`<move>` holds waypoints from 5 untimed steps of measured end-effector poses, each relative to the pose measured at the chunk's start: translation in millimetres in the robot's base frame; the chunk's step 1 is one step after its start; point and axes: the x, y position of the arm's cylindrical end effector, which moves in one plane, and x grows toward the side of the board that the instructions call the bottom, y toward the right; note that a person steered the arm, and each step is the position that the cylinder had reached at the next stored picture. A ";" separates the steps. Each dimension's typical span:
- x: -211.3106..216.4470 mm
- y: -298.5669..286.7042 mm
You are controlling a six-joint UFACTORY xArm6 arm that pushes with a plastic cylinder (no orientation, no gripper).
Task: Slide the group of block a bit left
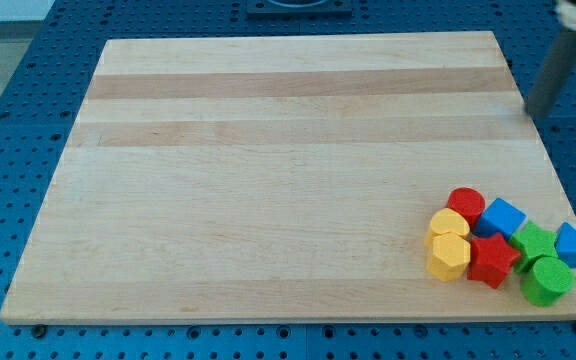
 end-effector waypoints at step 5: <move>98.3 9.5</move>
